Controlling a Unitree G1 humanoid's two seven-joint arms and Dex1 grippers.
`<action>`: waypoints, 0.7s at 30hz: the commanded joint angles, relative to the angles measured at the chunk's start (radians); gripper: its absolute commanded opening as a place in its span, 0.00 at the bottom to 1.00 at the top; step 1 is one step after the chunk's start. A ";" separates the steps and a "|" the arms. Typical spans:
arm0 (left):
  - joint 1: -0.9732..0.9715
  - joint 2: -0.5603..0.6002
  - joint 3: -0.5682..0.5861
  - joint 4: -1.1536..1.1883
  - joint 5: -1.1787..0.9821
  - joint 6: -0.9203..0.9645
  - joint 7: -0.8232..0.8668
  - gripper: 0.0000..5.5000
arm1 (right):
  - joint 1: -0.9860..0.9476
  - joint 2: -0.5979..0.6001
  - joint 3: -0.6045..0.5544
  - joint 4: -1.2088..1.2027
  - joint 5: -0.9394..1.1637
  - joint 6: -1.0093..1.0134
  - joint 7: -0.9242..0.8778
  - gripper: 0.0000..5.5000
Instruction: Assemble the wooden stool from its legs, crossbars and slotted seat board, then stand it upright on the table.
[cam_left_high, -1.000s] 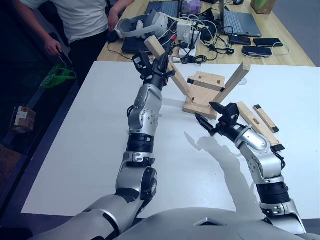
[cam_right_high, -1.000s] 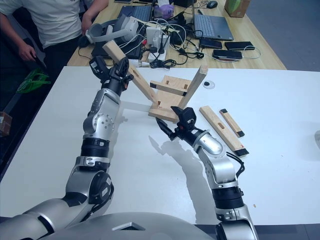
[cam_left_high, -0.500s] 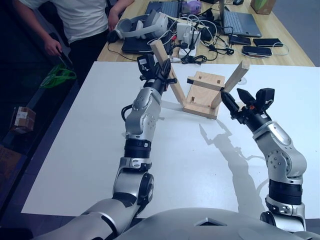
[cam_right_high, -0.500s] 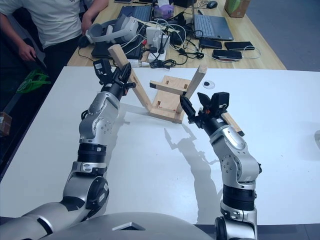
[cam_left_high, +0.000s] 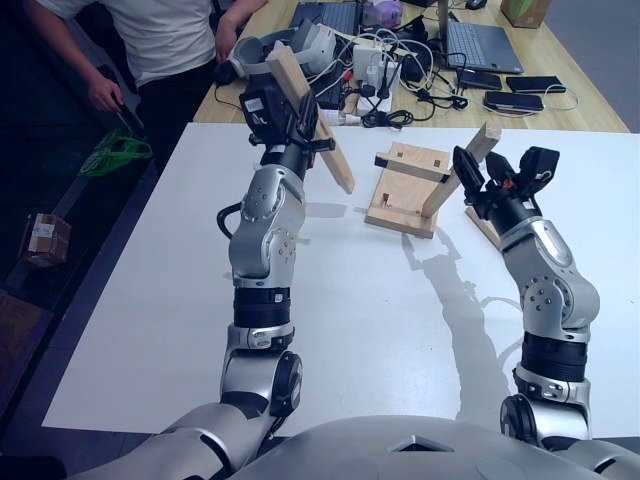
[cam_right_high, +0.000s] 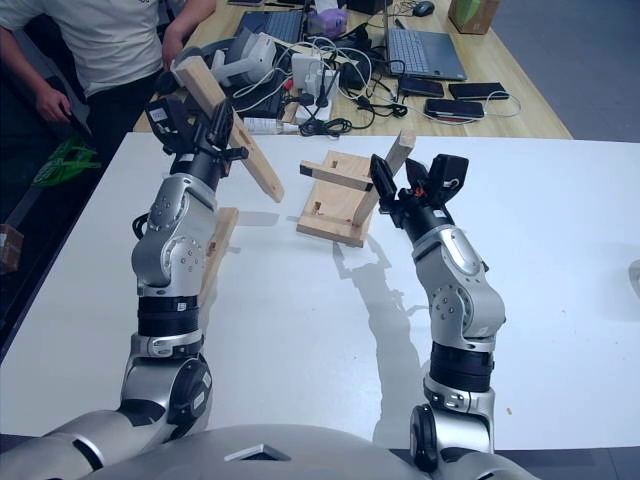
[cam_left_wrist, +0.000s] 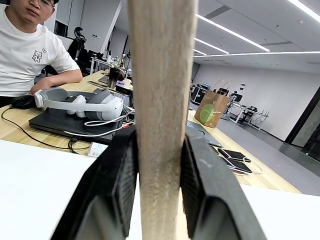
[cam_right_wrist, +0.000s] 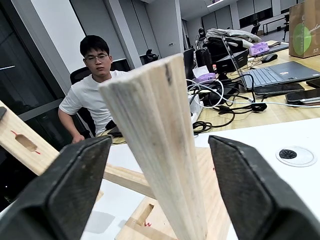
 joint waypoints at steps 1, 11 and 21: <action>-0.008 0.009 -0.006 -0.018 0.018 0.013 0.007 0.19 | -0.011 0.007 0.005 -0.028 0.034 0.010 0.018 0.52; -0.019 0.026 -0.002 -0.018 0.037 0.004 0.003 0.19 | 0.003 -0.011 0.010 -0.027 0.055 0.018 0.041 0.29; 0.041 0.021 -0.002 -0.118 0.031 0.074 0.024 0.19 | 0.057 -0.070 0.067 -0.090 0.058 0.090 0.096 0.18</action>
